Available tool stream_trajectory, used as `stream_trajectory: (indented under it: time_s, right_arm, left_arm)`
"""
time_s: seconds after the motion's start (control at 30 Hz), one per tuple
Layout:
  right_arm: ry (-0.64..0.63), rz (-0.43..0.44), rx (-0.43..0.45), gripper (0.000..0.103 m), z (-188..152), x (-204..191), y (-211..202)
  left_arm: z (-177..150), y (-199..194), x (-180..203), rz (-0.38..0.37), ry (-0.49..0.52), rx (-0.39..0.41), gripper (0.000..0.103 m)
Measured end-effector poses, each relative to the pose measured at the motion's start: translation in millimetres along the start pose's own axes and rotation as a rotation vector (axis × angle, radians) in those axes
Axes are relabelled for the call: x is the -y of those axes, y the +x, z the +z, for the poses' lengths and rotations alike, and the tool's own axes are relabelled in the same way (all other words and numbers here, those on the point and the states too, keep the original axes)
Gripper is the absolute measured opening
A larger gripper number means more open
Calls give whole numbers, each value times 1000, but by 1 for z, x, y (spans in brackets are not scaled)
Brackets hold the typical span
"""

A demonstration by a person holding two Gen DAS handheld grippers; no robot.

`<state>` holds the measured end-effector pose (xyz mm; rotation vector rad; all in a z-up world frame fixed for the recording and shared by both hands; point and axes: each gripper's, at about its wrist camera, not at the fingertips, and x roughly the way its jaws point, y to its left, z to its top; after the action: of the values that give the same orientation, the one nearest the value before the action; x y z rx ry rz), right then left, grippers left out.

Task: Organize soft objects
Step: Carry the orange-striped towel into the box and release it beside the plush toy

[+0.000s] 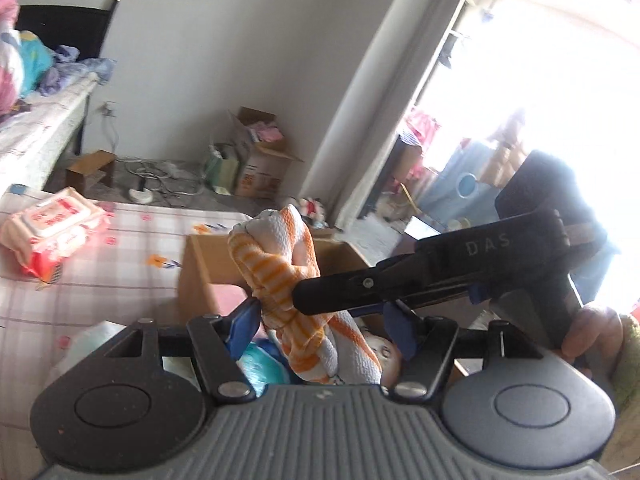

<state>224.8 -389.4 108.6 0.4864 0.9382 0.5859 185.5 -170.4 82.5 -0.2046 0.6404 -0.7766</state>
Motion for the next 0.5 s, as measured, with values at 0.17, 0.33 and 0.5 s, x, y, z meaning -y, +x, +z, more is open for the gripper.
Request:
stream_trajectory:
  time_s: [0.17,0.33,0.5]
  right_arm:
    - [146,-81,94,37,-59,59,-75]
    - [269,-257,186,29,-115,111,-116]
    - [311,-447,231,29,-153,141,-115]
  left_arm:
    - [-25,35,46,-80,68,-98,68]
    - [-43,48,45,-74,51,-152,68]
    - [-55,34,21,0,20,-161,68]
